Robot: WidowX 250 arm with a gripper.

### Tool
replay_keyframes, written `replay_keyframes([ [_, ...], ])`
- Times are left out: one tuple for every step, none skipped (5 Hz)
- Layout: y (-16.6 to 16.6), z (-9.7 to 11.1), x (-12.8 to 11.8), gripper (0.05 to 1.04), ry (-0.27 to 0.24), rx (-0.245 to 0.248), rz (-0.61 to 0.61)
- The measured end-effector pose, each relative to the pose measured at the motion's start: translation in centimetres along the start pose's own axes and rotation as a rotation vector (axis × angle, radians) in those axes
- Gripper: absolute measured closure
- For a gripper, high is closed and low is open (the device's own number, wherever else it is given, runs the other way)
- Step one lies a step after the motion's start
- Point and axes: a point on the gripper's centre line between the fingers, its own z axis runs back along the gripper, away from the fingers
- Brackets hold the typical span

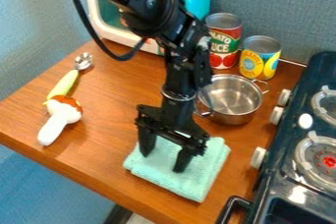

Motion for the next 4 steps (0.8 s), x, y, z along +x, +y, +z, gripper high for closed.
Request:
replay_keyframes([
  [-1.5, 0.1, 0.7, 0.083, -0.037, -0.046, -0.032],
  [-1.3, 0.2, 0.6, 0.083, -0.032, -0.047, -0.014],
  [1.1, 3.3, -0.1, 0.083, -0.11, -0.058, 0.057],
  [3.0, 6.8, -0.5, 0.083, -0.203, -0.141, 0.059],
])
